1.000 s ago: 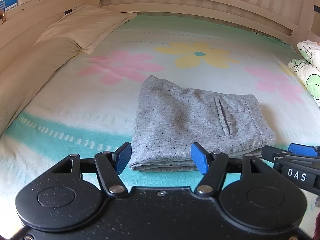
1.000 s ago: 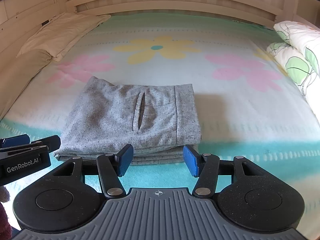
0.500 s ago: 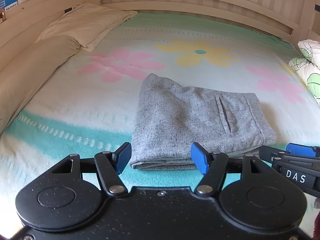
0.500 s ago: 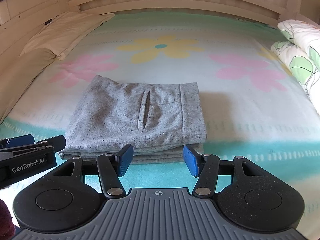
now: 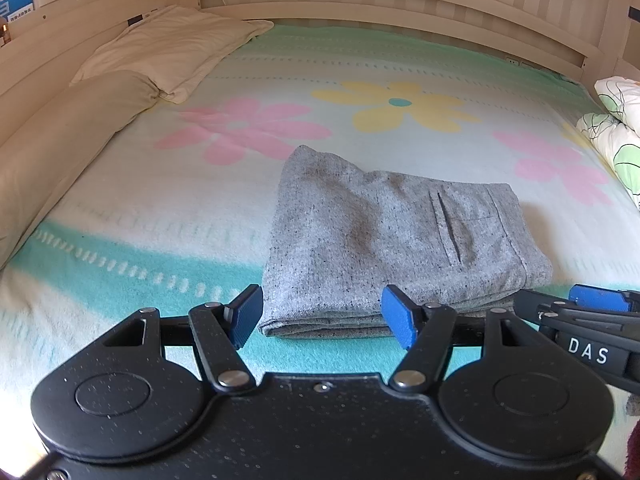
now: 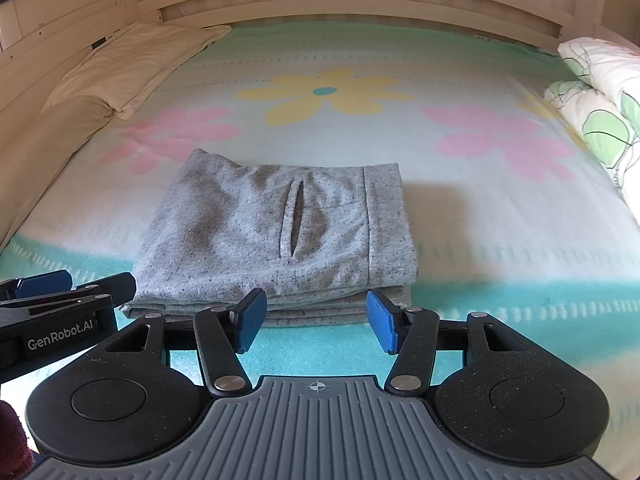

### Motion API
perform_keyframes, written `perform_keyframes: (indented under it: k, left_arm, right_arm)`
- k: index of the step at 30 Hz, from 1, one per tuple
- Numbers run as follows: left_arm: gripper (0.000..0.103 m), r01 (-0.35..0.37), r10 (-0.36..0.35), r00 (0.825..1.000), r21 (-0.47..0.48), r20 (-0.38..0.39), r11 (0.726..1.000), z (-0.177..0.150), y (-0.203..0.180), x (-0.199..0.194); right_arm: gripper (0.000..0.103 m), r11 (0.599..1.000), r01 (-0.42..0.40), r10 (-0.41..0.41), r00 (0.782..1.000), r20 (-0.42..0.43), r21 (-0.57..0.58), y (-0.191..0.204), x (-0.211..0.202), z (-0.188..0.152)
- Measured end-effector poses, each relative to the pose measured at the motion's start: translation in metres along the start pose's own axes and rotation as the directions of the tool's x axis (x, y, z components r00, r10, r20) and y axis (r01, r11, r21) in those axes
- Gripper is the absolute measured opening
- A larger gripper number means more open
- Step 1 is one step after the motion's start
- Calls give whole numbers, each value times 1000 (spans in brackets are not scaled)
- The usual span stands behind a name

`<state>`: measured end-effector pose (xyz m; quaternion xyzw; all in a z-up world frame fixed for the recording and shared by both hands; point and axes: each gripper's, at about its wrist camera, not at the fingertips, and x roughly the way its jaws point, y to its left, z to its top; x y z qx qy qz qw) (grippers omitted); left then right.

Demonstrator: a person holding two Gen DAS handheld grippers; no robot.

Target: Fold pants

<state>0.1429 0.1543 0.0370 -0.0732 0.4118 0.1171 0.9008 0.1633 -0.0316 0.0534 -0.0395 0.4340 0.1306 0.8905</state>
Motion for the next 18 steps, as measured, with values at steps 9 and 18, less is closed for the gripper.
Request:
perform_keyframes:
  k: [9, 18]
  left_arm:
    - [69, 0, 0, 1000, 3, -5, 1000, -1, 0, 1]
    - [69, -4, 4, 1000, 5, 1, 1000, -1, 1, 1]
  right_arm:
    - [54, 1000, 0, 0, 1000, -1, 0, 2, 0, 0]
    - [54, 1000, -2, 2, 1000, -1, -2, 3, 1, -1]
